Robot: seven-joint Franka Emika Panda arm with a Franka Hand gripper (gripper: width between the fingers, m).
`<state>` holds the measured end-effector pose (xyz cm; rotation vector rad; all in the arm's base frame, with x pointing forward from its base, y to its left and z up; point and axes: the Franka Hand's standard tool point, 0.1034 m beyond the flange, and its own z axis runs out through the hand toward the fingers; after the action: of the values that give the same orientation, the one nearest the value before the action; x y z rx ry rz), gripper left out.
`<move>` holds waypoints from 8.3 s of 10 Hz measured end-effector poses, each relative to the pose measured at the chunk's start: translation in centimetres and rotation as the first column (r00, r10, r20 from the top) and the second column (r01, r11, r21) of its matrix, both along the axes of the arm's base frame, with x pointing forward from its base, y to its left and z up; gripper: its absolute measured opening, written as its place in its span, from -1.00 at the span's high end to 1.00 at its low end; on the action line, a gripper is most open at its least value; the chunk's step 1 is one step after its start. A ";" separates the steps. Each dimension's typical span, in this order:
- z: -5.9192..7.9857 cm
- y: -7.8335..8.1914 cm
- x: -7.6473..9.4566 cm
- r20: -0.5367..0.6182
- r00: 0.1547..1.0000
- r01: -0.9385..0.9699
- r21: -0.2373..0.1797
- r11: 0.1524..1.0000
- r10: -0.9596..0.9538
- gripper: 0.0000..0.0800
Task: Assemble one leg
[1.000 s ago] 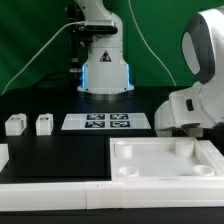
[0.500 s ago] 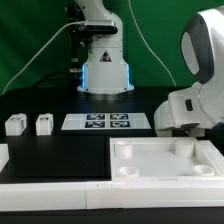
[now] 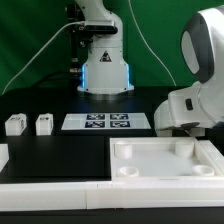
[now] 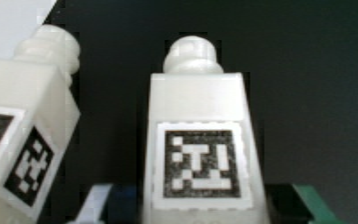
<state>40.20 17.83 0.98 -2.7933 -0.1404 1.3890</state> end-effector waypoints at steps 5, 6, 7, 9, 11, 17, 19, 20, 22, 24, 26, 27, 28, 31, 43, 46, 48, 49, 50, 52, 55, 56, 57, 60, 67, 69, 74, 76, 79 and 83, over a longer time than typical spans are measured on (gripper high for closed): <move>5.9 -1.7 1.5 0.047 0.999 0.016 -0.011 1.000 -0.016 0.27; 6.8 -2.3 1.9 0.053 0.998 0.021 -0.005 1.000 -0.021 0.27; 6.5 -2.2 1.9 0.057 0.998 0.023 -0.005 1.000 -0.023 0.27; 6.3 -2.0 2.3 0.089 0.996 0.025 0.000 1.000 -0.025 0.27; 6.0 -1.7 3.4 0.246 0.968 0.040 0.020 0.999 -0.044 0.27; 8.7 -6.1 5.6 0.690 0.723 -0.051 0.105 0.993 -0.036 0.27; 9.1 -6.2 7.2 0.832 0.552 -0.059 0.112 0.992 -0.061 0.27; 8.7 -6.4 6.6 0.858 0.509 -0.062 0.110 0.992 -0.064 0.27; 8.8 -6.9 7.1 0.926 0.371 -0.078 0.111 0.991 -0.075 0.27; 9.6 -8.9 9.3 0.915 0.403 -0.147 0.086 0.985 -0.020 0.27; 11.9 -8.8 12.4 0.912 0.410 -0.136 0.095 0.986 -0.031 0.27; 12.9 -8.4 14.0 0.914 0.403 -0.129 0.102 0.986 -0.042 0.27; 13.1 -8.4 15.0 0.918 0.395 -0.135 0.103 0.985 -0.042 0.27; 12.8 -8.4 14.8 0.917 0.397 -0.136 0.103 0.985 -0.041 0.27; 11.6 -7.3 21.7 0.992 0.113 -0.184 0.082 0.979 -0.062 0.27; 11.3 -7.6 21.6 0.995 0.076 -0.183 0.074 0.980 -0.061 0.27; 10.7 -7.6 21.2 0.996 0.069 -0.182 0.073 0.981 -0.062 0.27; 10.3 -7.6 21.1 0.995 0.075 -0.181 0.075 0.981 -0.062 0.27; 10.1 -7.6 21.1 0.995 0.078 -0.181 0.076 0.981 -0.063 0.27; 9.4 -7.4 21.2 0.994 0.085 -0.182 0.079 0.980 -0.065 0.27; 8.9 -7.2 21.7 0.994 0.086 -0.181 0.083 0.980 -0.069 0.27; 8.8 -7.2 21.9 0.994 0.084 -0.179 0.084 0.980 -0.070 0.27; 8.7 -7.1 22.0 0.994 0.085 -0.181 0.085 0.980 -0.071 0.27; 8.3 -6.8 21.9 0.993 0.088 -0.184 0.088 0.979 -0.072 0.27; 6.7 -6.1 21.3 0.993 0.091 -0.190 0.091 0.978 -0.074 0.27; 6.6 -6.2 21.5 0.995 0.058 -0.187 0.088 0.978 -0.078 0.27; 6.6 -6.2 21.5 0.995 0.062 -0.187 0.088 0.978 -0.078 -0.22; 6.6 -6.2 21.5 0.995 0.062 -0.186 0.088 0.979 -0.078 -0.59; 6.6 -6.3 21.5 0.995 0.062 -0.185 0.088 0.979 -0.078 -0.62; 8.9 -6.4 21.9 0.996 0.057 -0.190 0.082 0.978 -0.073 -0.62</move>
Offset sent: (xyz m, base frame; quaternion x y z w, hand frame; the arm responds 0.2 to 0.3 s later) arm 0.0016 -0.0124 0.0578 0.0081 0.0026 0.0507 0.9987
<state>62.07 11.40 9.83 -2.8943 -0.3609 -0.9068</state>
